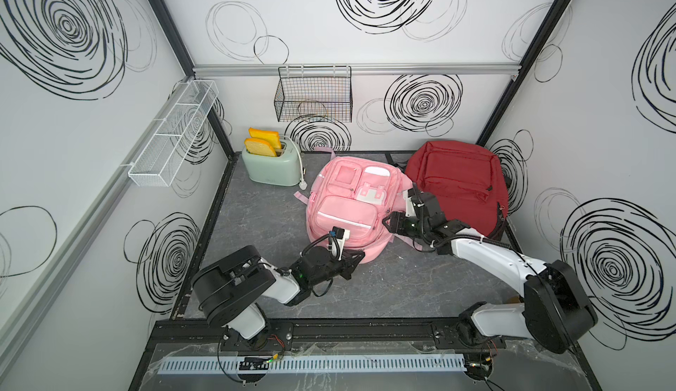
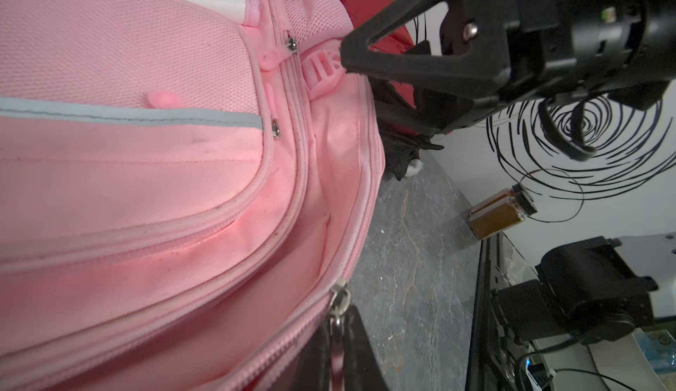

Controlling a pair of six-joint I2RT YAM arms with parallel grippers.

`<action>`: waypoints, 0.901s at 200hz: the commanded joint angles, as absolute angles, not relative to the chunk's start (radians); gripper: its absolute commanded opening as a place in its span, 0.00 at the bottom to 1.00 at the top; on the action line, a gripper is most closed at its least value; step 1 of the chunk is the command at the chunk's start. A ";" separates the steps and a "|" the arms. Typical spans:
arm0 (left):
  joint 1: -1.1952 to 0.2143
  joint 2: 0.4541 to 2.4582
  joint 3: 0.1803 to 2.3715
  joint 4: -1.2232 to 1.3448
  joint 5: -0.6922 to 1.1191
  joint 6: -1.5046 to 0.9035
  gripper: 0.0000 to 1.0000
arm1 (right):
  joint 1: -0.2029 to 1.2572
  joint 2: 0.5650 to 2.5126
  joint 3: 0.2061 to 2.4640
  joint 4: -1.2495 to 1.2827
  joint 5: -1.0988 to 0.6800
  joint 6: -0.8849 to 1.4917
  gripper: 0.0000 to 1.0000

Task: Zip up the backpack
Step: Zip the zipper on the backpack.

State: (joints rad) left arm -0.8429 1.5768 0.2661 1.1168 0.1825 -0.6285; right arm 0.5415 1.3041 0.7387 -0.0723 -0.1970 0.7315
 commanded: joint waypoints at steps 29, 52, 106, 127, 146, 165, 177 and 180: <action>-0.836 1.589 0.258 1.169 0.192 -0.624 0.00 | 0.606 1.258 0.653 0.003 -0.175 0.921 0.82; -0.836 1.590 0.259 1.170 0.193 -0.627 0.00 | 0.658 1.273 0.615 0.048 -0.178 0.982 0.83; -0.837 1.592 0.254 1.177 0.195 -0.627 0.00 | 0.727 1.388 0.577 0.170 -0.209 1.048 0.83; -0.837 1.594 0.255 1.178 0.195 -0.628 0.00 | 0.736 1.412 0.585 0.192 -0.212 1.044 0.83; -0.836 1.591 0.253 1.176 0.193 -0.627 0.00 | 0.736 1.427 0.593 0.198 -0.213 1.034 0.82; -0.835 1.589 0.254 1.176 0.192 -0.627 0.00 | 0.736 1.438 0.603 0.199 -0.216 1.021 0.80; -0.835 1.591 0.254 1.177 0.193 -0.628 0.00 | 0.736 1.441 0.603 0.207 -0.218 1.018 0.78; -0.835 1.591 0.254 1.177 0.193 -0.628 0.00 | 0.736 1.440 0.603 0.210 -0.219 1.017 0.77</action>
